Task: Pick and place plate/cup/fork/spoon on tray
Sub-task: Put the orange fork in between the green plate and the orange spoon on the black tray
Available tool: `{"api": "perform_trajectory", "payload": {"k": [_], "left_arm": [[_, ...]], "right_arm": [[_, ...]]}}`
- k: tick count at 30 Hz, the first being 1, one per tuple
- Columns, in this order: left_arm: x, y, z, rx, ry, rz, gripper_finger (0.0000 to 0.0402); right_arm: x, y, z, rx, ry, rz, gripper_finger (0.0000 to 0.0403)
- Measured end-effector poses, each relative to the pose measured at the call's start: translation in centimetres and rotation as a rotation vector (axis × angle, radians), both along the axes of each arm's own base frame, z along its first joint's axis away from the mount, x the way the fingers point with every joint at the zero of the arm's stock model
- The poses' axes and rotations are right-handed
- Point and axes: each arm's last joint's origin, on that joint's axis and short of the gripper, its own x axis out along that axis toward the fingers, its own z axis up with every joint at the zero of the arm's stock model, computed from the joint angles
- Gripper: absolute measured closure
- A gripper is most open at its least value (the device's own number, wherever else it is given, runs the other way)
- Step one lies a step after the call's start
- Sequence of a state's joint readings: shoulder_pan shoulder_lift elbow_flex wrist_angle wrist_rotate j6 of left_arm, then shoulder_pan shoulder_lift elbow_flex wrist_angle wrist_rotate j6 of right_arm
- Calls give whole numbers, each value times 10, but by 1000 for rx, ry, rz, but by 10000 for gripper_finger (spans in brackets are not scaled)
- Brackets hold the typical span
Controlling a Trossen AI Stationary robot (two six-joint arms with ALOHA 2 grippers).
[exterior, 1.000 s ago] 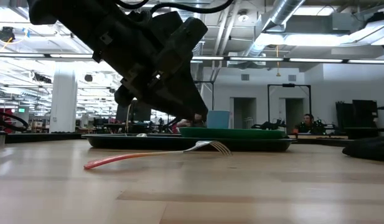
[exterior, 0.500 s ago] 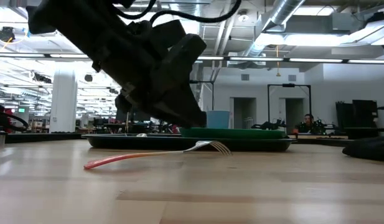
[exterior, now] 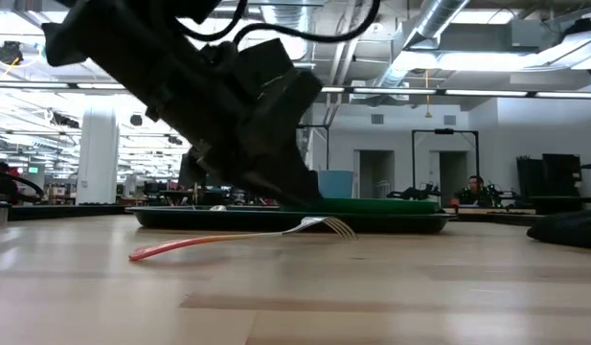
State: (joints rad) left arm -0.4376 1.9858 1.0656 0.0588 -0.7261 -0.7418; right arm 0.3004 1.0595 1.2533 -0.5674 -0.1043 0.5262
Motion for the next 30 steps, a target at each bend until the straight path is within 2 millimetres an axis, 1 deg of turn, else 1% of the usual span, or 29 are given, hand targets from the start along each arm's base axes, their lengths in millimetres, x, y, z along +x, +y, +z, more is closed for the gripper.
{"api": "perform_trajectory", "payload": {"k": [2,4,9,13,15,16,18,22,23,30], "left_arm": [[4,-3,-6,-12,-1,-9,262],[1,-2,-11,6,49,-13,262],[5,-3,-11,6,36,-13,262],[3,-2,-21,6,66,3,262],[6,-1,-22,-17,62,2,268],[5,-1,-24,-25,74,4,274],[4,1,-24,-49,87,15,300],[2,3,-25,-52,115,29,381],[2,3,-25,-54,115,29,389],[2,2,-23,-144,86,62,397]], "right_arm": [[0,0,0,0,1,0,243],[0,0,0,0,1,0,243],[0,0,0,-1,-2,1,243],[0,0,0,-3,0,1,243],[0,0,0,2,2,-1,243],[0,0,0,4,3,-2,243],[0,0,0,10,6,-4,243],[0,0,0,13,6,-6,243],[0,0,0,13,7,-6,243],[0,0,0,14,6,-6,243]]}}
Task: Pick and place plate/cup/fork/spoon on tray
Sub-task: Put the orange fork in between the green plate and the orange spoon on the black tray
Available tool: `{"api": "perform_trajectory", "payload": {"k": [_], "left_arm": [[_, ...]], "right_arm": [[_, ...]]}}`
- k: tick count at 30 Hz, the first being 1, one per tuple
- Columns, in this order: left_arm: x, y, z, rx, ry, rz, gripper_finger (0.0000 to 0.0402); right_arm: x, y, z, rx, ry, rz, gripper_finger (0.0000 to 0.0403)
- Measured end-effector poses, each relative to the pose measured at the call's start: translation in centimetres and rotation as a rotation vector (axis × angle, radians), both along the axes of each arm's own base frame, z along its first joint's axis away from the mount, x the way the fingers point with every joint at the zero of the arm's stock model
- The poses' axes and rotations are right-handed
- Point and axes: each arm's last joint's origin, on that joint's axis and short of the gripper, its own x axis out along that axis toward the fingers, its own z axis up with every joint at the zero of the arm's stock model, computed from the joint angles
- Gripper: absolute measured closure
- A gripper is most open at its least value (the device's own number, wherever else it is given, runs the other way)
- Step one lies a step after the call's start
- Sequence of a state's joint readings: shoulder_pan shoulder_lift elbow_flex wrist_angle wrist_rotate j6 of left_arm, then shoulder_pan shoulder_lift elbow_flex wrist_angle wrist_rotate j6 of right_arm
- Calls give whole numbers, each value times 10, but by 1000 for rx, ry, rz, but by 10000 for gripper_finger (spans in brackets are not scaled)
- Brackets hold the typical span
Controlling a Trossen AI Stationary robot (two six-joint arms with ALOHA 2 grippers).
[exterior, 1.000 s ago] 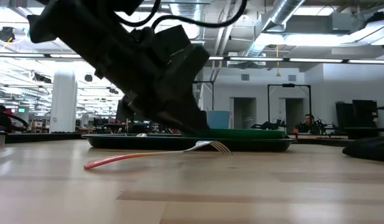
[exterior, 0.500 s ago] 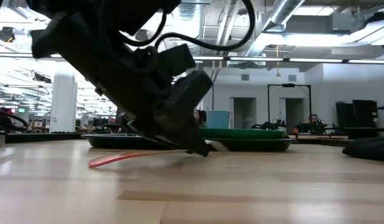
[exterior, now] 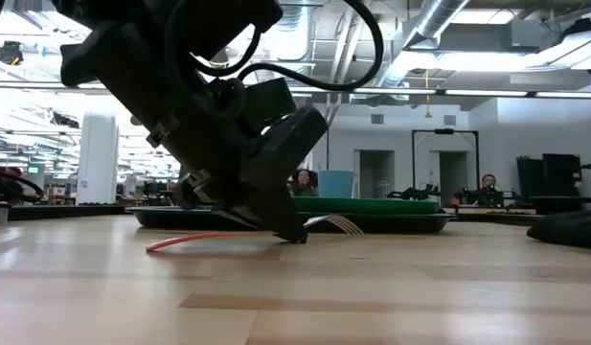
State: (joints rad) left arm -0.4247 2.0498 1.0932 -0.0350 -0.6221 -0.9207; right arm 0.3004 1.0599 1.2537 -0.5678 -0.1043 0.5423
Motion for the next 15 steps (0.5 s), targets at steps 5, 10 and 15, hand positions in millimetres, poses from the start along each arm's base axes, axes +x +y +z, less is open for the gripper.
{"api": "perform_trajectory", "payload": {"k": [5,10,15], "left_arm": [[3,-6,11,-95,-15,-25,399],[11,-13,50,-192,-78,-138,399],[7,1,97,-277,-156,-210,400]], "right_arm": [[-1,-1,-2,-19,20,-28,243],[-2,-3,-7,-54,60,-74,243],[-4,-3,-6,-105,35,-47,243]]}}
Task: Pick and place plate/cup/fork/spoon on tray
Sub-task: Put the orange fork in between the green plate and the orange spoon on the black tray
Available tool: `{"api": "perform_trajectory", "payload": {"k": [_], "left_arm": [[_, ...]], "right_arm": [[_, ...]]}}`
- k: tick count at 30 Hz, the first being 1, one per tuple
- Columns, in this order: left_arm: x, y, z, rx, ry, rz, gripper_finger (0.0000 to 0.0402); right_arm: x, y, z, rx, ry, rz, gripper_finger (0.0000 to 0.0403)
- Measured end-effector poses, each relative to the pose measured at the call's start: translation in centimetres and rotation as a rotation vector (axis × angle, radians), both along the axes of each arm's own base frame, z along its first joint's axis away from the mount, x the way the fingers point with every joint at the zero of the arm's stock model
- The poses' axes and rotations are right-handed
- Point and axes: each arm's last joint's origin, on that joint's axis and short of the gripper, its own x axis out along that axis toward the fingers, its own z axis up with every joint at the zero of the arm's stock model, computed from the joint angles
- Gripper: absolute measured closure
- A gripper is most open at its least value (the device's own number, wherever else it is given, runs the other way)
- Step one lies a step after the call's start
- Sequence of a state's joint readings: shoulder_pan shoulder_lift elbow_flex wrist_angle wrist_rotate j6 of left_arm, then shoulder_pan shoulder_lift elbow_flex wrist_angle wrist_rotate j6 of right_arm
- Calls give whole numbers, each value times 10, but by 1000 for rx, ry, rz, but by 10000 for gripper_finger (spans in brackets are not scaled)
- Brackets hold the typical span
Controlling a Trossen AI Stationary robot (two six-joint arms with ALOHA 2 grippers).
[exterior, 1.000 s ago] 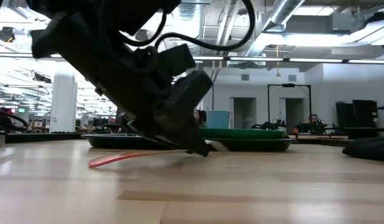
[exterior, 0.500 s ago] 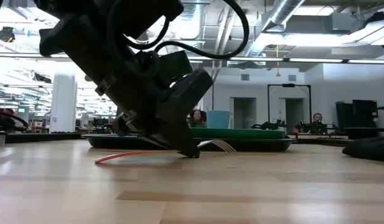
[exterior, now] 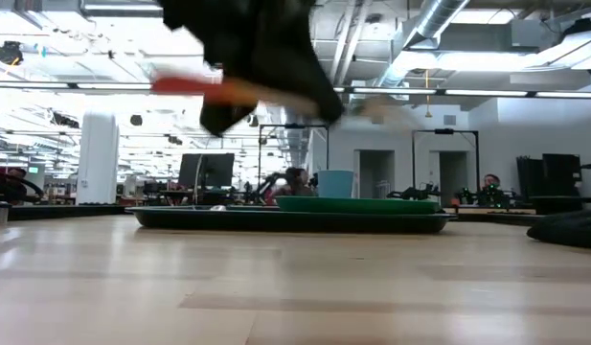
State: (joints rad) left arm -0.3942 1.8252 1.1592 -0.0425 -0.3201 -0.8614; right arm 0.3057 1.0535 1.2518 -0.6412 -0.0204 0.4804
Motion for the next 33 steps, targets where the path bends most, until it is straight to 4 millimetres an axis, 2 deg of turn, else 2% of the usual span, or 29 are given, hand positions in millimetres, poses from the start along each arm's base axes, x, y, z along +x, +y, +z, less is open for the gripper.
{"api": "perform_trajectory", "payload": {"k": [7,12,17,21,24,29,33], "left_arm": [[-17,41,90,-122,-246,-163,400],[-39,64,157,-227,-560,-308,397],[-59,77,199,-293,-816,-334,396],[-67,79,218,-305,-1001,-363,399],[-69,80,222,-337,-1036,-355,394],[-67,81,220,-377,-1019,-320,395],[-67,81,220,-380,-1018,-320,396]], "right_arm": [[-22,1,23,43,-173,50,243],[-39,2,42,73,-335,53,243],[-43,6,54,-54,-502,25,243],[-26,11,55,-267,-589,-42,243],[-7,11,56,-383,-656,-90,231],[22,5,58,-512,-752,-159,169],[37,1,61,-519,-869,-124,128]]}}
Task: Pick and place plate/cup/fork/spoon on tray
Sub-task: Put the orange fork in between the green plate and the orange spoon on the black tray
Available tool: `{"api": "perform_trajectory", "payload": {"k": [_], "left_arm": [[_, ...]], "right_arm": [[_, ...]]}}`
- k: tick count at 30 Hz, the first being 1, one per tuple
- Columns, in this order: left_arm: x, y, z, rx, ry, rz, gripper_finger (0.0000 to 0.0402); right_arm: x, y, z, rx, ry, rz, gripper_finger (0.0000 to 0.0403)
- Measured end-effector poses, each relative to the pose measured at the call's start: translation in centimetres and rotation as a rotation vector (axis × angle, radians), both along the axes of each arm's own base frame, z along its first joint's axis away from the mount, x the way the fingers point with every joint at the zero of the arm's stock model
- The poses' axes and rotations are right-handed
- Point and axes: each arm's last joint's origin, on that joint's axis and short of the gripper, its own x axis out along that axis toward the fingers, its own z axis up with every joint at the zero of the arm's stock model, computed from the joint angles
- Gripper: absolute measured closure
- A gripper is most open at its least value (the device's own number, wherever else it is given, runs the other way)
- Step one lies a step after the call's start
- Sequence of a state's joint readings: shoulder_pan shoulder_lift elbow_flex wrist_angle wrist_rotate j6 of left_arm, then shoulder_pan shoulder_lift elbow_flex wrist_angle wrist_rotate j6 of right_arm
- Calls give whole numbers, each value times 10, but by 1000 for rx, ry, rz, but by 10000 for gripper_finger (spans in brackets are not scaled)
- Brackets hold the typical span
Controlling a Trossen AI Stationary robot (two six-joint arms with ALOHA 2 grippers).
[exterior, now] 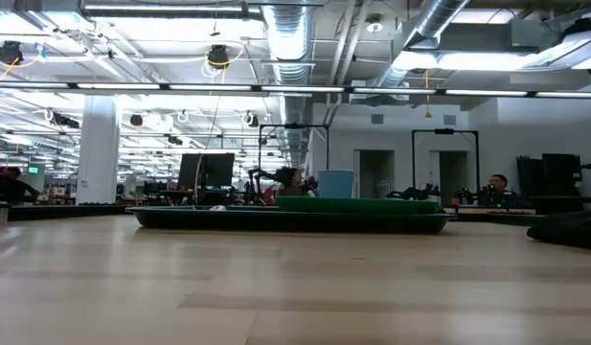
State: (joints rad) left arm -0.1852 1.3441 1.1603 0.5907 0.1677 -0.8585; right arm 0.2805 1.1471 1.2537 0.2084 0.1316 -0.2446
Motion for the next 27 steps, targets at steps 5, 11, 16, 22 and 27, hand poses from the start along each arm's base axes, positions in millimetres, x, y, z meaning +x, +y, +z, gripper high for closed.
{"api": "perform_trajectory", "payload": {"k": [5,11,16,22,27], "left_arm": [[0,0,-1,-2,11,2,392],[3,6,-4,-22,60,10,392],[4,9,-6,-20,75,15,391],[4,12,-6,-30,79,13,391],[4,12,-6,-25,75,15,391]], "right_arm": [[14,-7,-2,-21,-48,61,118],[29,-12,-5,-37,-94,88,117],[41,-15,-8,-18,-86,103,117],[47,-17,0,-24,-75,94,124],[46,-17,3,-35,-40,92,172]]}}
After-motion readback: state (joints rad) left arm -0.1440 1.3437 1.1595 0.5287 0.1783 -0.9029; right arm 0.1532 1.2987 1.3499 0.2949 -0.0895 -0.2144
